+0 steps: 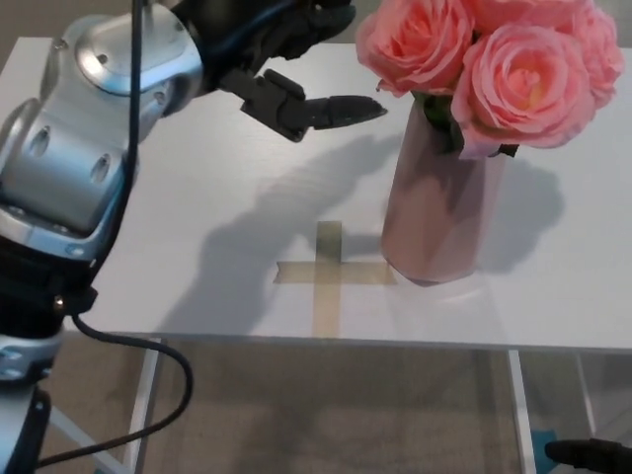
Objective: Use the left hand to pick up the rose and then lift and insert it into the pink vase.
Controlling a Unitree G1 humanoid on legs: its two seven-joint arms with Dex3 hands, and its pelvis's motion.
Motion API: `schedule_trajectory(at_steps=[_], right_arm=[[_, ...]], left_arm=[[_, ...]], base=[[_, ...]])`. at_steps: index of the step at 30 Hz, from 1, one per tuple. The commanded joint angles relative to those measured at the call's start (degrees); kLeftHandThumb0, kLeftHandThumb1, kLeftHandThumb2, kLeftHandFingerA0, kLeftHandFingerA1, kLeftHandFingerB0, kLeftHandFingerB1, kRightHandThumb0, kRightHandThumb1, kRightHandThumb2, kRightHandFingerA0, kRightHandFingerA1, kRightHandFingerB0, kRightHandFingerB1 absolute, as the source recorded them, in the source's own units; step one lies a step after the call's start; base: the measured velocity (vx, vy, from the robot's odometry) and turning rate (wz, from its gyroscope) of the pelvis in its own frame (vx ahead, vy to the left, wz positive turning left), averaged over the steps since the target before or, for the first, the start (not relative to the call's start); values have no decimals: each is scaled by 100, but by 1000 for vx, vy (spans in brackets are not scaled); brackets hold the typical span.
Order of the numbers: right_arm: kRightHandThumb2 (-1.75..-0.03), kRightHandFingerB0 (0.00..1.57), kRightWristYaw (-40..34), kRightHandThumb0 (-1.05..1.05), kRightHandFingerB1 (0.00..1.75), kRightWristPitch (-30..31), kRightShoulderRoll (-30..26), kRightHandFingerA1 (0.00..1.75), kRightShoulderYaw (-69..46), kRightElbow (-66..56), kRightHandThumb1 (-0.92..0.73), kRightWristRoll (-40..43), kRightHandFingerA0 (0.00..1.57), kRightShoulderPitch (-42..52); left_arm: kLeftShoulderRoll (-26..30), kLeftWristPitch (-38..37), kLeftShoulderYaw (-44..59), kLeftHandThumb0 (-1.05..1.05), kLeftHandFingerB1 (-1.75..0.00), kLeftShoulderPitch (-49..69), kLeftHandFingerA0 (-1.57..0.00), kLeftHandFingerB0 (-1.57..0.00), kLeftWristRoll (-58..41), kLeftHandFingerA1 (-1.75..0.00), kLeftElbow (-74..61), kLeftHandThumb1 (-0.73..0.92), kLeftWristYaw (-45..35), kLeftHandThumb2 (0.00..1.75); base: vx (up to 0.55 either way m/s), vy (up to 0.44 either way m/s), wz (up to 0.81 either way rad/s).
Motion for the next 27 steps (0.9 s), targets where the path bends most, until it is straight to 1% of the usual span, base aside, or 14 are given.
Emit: schedule_trajectory(at_steps=[1,8,12,16,21,23,24,25,26,27], right_arm=[[-56,58,58,-26,45,131,-37,48,32,54,-57,-39,63,-4],[-56,58,-26,-27,45,131,-20,49,23,44,-57,-25,64,7],[-56,58,-109,-28,45,123,-23,49,26,48,-57,-40,64,44],[-56,58,-261,-28,45,44,-9,48,48,41,-56,-74,62,109],[-56,57,-340,-28,44,-7,-30,47,80,54,-56,-99,61,186],[-56,56,-346,-28,44,-42,-46,47,54,51,-56,-68,60,200],[-56,56,-348,-28,44,-44,-47,47,50,52,-56,-63,60,200],[-57,57,-357,-27,44,-56,-61,47,40,59,-57,-56,60,238],[-56,57,-379,-27,44,-59,-62,47,37,75,-57,-56,60,262],[-56,57,-394,-27,44,-58,-62,47,50,86,-57,-71,60,301]], left_arm=[[322,-406,40,-73,-3,80,0,0,209,0,81,38,-393,84],[854,-703,520,-73,-3,456,0,0,115,0,221,39,-623,83],[1010,-834,780,-73,-3,725,0,0,71,0,186,39,-655,83],[1231,-1112,1364,-73,-3,1386,0,0,-122,0,-62,40,-738,82],[1267,-1584,2153,-72,-3,2542,0,0,-389,0,-676,40,-801,82],[1201,-1676,2592,-63,-16,3206,0,0,-550,-14,-1164,35,-751,80],[1184,-1685,2666,-63,-16,3322,0,0,-564,-14,-1267,35,-734,80],[984,-1819,3002,-32,-46,3968,0,0,-610,-48,-1736,17,-575,80],[776,-1918,3309,-28,-48,4601,-7,-6,-659,-49,-2171,19,-460,81],[656,-1959,3453,-26,-49,4953,-10,-9,-685,-50,-2385,19,-438,81]], base=[[0,0,0],[0,0,0],[0,0,0],[0,0,0],[0,0,0],[0,0,0],[0,0,0],[0,0,0],[0,0,0],[0,0,0]])
